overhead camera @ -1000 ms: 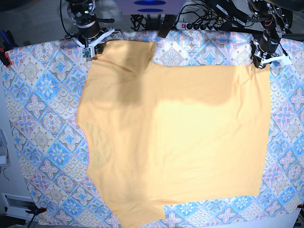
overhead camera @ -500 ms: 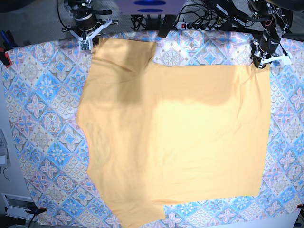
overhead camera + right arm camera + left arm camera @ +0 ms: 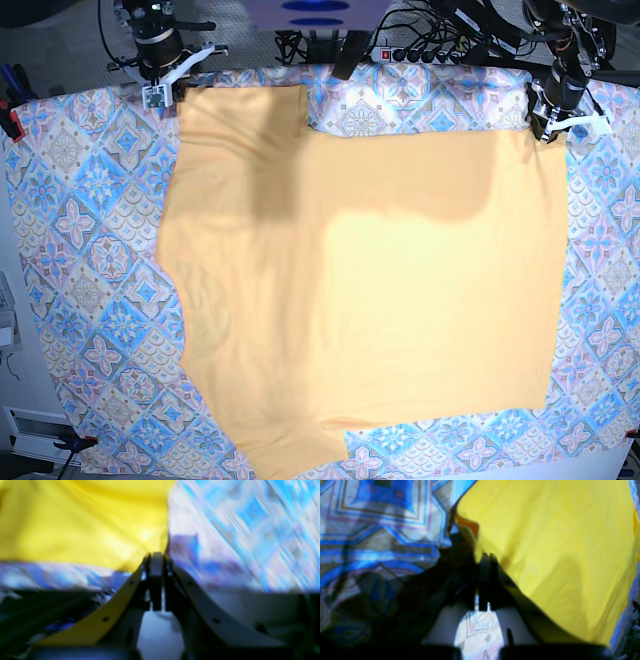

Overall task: Fold the T-shirt properly
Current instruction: 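Pull the gripped shirt edge toward the robot with both grippers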

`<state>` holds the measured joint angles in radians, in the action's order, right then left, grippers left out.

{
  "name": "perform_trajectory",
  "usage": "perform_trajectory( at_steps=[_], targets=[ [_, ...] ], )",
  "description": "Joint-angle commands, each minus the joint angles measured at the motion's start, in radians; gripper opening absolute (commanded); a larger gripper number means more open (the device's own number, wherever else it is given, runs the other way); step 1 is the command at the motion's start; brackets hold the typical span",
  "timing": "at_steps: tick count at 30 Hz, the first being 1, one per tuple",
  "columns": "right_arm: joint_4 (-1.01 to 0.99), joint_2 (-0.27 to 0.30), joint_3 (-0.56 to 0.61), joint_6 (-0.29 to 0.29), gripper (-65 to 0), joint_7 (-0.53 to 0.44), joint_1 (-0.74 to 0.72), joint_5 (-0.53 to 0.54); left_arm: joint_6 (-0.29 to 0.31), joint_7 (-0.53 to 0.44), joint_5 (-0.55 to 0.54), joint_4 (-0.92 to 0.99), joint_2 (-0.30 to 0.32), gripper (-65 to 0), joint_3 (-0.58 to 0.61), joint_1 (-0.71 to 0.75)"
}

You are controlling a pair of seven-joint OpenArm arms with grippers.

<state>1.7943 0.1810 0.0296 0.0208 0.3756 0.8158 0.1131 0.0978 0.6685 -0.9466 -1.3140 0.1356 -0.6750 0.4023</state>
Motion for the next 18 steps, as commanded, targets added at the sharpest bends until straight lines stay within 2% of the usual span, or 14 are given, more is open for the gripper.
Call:
perform_trajectory(
  at_steps=[1,5,11,16,18],
  targets=[
    [0.016,0.010,-0.020,0.006,-64.8,-0.014,0.010,-0.003,-0.030,0.078,0.041,0.006,-0.007,-65.0,0.016,0.024],
    [0.019,0.010,-0.066,-0.023,-64.8,-0.016,0.035,-0.003,-0.030,0.069,0.050,-0.057,-0.001,-65.0,0.076,0.063],
    [0.019,0.010,-0.104,-0.026,-64.8,-0.022,0.070,-0.003,-0.028,0.078,0.128,-0.157,-0.001,-65.0,0.091,0.117],
    [0.019,0.018,-0.121,-0.026,-64.8,-0.022,0.087,-0.003,-0.028,0.078,0.128,-0.158,-0.001,-65.0,0.091,0.149],
    [0.016,0.022,-0.145,-0.026,-64.8,-0.022,0.087,0.027,-0.028,0.078,0.127,-0.189,-0.006,-65.0,0.091,0.177]
  ],
)
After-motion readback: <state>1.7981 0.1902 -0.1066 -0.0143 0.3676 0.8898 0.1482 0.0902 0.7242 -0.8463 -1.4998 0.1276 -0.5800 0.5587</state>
